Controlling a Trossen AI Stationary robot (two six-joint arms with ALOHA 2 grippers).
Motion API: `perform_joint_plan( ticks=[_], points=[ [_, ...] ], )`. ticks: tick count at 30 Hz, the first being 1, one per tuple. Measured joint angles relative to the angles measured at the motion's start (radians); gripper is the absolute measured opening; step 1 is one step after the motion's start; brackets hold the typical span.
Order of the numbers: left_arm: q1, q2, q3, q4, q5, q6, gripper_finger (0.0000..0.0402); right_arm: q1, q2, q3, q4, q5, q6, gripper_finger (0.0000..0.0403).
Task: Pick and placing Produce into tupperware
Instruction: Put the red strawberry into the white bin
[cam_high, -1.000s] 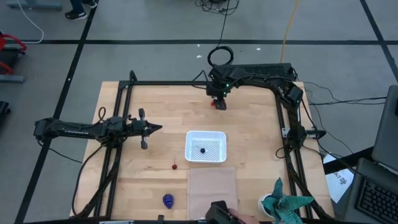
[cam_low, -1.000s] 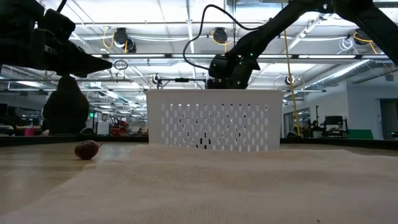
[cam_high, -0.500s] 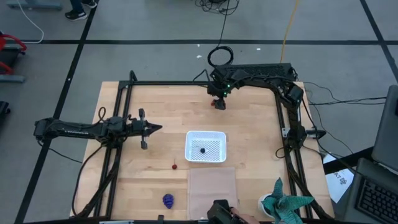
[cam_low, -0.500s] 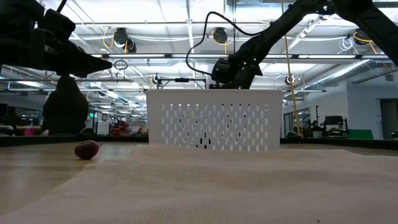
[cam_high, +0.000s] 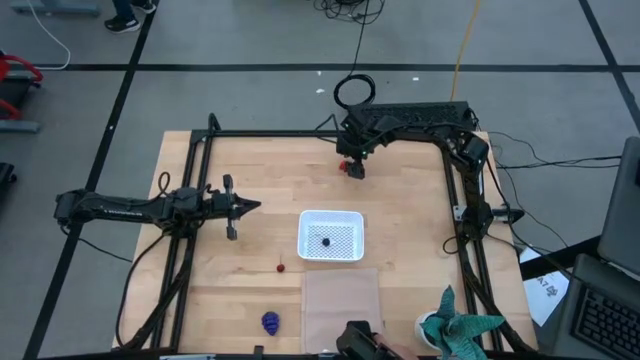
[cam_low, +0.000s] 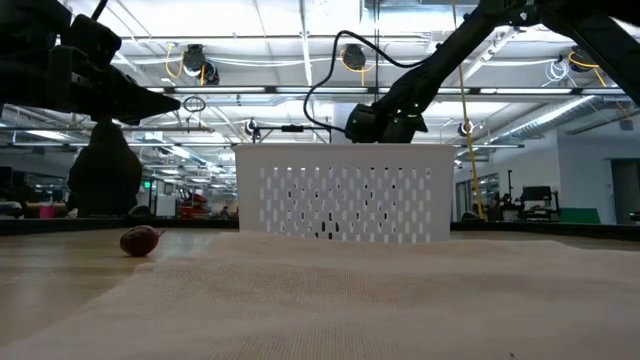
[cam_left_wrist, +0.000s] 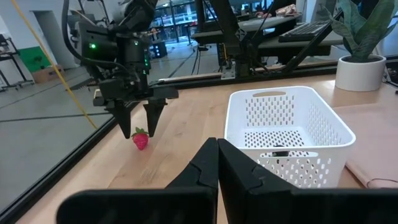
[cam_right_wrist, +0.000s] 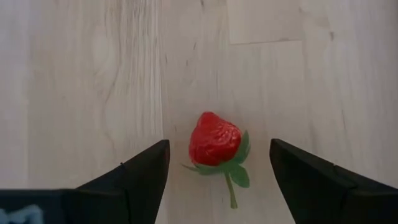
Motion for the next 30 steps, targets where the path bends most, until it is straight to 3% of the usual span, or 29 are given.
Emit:
perform_joint_plan(
  ticks=[15, 19, 26, 30],
  points=[
    [0.0, 0.0, 0.0, -0.005, 0.0, 0.003, 0.0003, 0.004, 0.029, -0.04, 0.079, 0.0, -0.006, 0.0264],
    [0.0, 0.0, 0.0, -0.005, 0.0, 0.001, 0.0003, 0.014, 0.032, -0.039, 0.081, 0.004, -0.036, 0.023],
    [0.0, 0.0, 0.0, -0.005, 0.0, 0.0, 0.0003, 0.027, 0.03, -0.039, 0.075, 0.0, -0.062, 0.0133],
    [0.0, 0.0, 0.0, -0.005, 0.0, 0.0, 0.0003, 0.027, 0.029, -0.039, 0.074, -0.001, -0.062, 0.0123]
  ],
)
